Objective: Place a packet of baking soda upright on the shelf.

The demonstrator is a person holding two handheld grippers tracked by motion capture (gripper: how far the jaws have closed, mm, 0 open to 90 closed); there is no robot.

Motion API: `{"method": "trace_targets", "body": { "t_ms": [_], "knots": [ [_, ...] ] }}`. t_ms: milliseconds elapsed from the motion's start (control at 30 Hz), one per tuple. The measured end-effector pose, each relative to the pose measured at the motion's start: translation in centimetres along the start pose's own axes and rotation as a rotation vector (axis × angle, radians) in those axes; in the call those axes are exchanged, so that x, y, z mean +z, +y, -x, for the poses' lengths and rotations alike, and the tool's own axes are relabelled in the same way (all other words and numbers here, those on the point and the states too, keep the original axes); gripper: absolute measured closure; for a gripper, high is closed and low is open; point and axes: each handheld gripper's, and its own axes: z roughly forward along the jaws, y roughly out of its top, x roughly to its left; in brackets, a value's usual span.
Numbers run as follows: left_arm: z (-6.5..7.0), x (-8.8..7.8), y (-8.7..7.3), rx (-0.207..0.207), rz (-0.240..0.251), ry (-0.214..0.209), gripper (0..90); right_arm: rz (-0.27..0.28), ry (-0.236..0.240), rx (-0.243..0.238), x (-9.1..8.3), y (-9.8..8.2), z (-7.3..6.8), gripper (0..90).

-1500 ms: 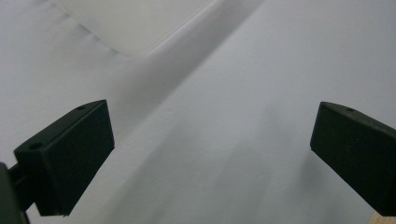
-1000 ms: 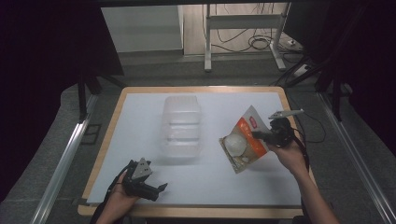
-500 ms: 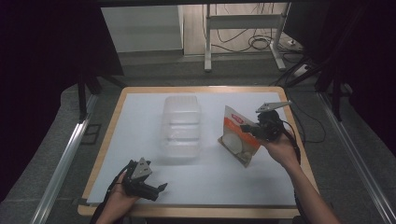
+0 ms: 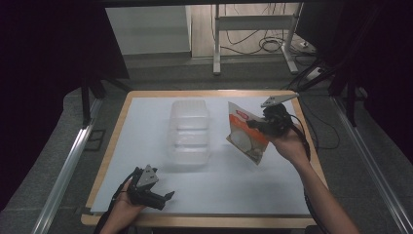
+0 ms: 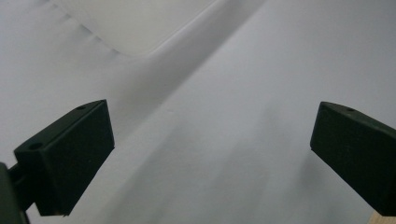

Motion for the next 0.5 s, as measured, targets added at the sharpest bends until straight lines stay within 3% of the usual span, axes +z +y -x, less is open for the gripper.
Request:
{"method": "trace_targets", "body": {
  "t_ms": [500],
  "knots": [
    [-0.1, 0.0, -0.1, -0.006, 0.006, -0.004, 0.0, 0.033, 0.024, -0.032, 1.8, 5.0, -0.2, 88.3]
  ]
}}
